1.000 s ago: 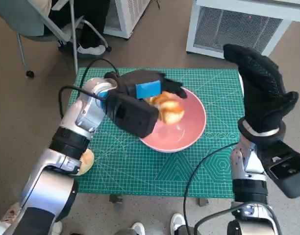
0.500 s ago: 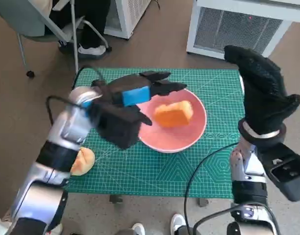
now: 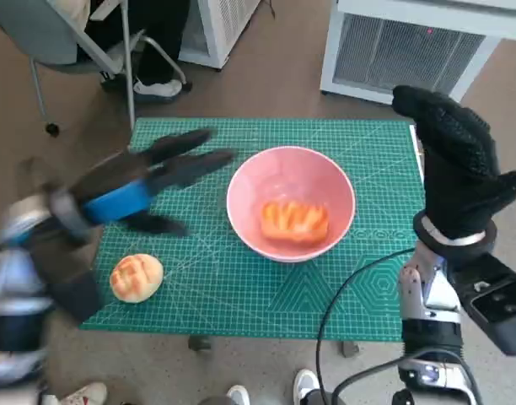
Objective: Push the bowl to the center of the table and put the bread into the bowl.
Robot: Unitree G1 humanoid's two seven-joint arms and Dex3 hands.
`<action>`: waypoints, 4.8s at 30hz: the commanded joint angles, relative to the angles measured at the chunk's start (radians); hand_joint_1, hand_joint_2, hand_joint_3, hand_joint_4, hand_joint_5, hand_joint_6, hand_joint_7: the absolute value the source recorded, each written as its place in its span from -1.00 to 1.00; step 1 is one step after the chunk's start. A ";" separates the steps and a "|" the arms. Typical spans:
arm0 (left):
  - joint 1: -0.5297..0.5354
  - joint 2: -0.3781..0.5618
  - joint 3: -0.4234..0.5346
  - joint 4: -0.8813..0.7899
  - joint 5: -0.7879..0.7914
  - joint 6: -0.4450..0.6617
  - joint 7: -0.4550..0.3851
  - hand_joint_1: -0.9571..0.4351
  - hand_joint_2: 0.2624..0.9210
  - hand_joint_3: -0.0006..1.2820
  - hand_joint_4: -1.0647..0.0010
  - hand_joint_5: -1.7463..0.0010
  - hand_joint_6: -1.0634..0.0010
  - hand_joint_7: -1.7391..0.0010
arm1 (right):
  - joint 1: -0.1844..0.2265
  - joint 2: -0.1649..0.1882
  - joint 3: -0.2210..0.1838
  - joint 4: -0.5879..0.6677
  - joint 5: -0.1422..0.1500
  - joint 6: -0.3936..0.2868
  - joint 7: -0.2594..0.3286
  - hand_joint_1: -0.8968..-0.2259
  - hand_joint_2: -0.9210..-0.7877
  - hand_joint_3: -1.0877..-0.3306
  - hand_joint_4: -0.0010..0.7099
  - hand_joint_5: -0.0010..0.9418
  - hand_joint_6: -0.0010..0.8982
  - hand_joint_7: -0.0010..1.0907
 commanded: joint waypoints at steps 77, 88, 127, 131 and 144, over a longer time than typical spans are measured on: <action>-0.054 -0.007 -0.003 -0.115 0.087 0.190 0.208 0.38 1.00 -0.86 -0.08 -0.42 -0.29 -0.32 | -0.001 -0.006 0.006 -0.011 -0.018 0.044 0.007 -0.08 -1.00 -0.18 -1.00 0.06 -1.00 0.23; -0.385 -0.172 -0.172 0.012 0.163 0.141 0.204 0.38 1.00 -0.86 -0.08 -0.41 -0.29 -0.33 | -0.021 0.008 0.019 0.010 -0.028 0.037 0.007 -0.06 -1.00 -0.20 -1.00 0.06 -1.00 0.24; -0.533 -0.448 -0.478 0.419 0.510 0.369 0.257 -0.25 0.84 -0.99 0.85 1.00 0.48 1.00 | -0.010 0.012 0.008 0.023 -0.002 0.037 0.021 -0.09 -1.00 -0.19 -1.00 0.07 -1.00 0.18; -0.497 -0.438 -0.442 0.389 0.496 0.348 0.335 -0.29 0.89 -0.99 0.87 1.00 0.50 1.00 | -0.010 0.016 0.009 0.018 -0.003 0.036 0.018 -0.09 -1.00 -0.18 -1.00 0.08 -1.00 0.19; -0.322 -0.443 -0.241 0.183 0.310 0.271 0.489 -0.46 1.00 -0.73 0.75 0.98 0.43 0.98 | -0.025 0.024 0.007 0.019 -0.003 0.039 0.014 -0.08 -1.00 -0.15 -1.00 0.09 -1.00 0.19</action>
